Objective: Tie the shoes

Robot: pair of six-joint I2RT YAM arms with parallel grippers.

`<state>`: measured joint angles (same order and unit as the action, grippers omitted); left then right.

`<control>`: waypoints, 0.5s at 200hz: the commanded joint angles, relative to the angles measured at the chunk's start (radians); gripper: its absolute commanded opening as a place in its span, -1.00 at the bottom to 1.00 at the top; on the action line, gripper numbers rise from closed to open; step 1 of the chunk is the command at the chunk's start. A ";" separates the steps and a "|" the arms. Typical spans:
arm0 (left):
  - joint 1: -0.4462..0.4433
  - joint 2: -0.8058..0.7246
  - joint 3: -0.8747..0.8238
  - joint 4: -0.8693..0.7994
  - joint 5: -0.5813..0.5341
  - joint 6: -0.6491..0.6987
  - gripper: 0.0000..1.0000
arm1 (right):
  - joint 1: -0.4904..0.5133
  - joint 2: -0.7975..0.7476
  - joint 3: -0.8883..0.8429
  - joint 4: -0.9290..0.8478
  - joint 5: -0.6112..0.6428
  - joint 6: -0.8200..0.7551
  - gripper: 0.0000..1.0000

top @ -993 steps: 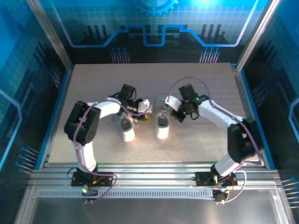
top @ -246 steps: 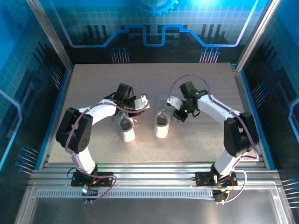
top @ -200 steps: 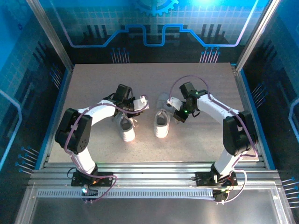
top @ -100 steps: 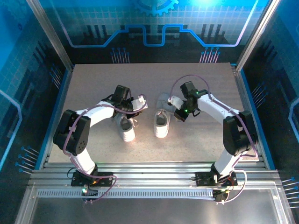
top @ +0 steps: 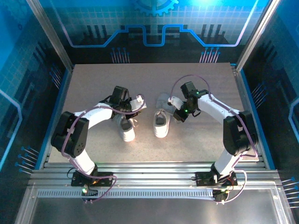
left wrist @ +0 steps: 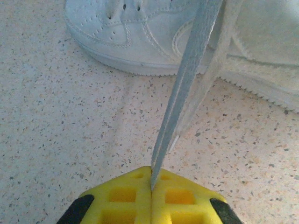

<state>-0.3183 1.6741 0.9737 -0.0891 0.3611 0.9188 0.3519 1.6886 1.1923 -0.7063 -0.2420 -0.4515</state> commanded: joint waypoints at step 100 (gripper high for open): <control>0.013 -0.046 0.060 0.040 0.217 -0.024 -0.09 | -0.110 -0.131 0.033 0.118 -0.055 -0.082 -0.04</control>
<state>-0.2981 1.6093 0.9897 -0.0463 0.4488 0.8913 0.2184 1.5223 1.1915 -0.6666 -0.3489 -0.4591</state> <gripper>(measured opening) 0.456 0.483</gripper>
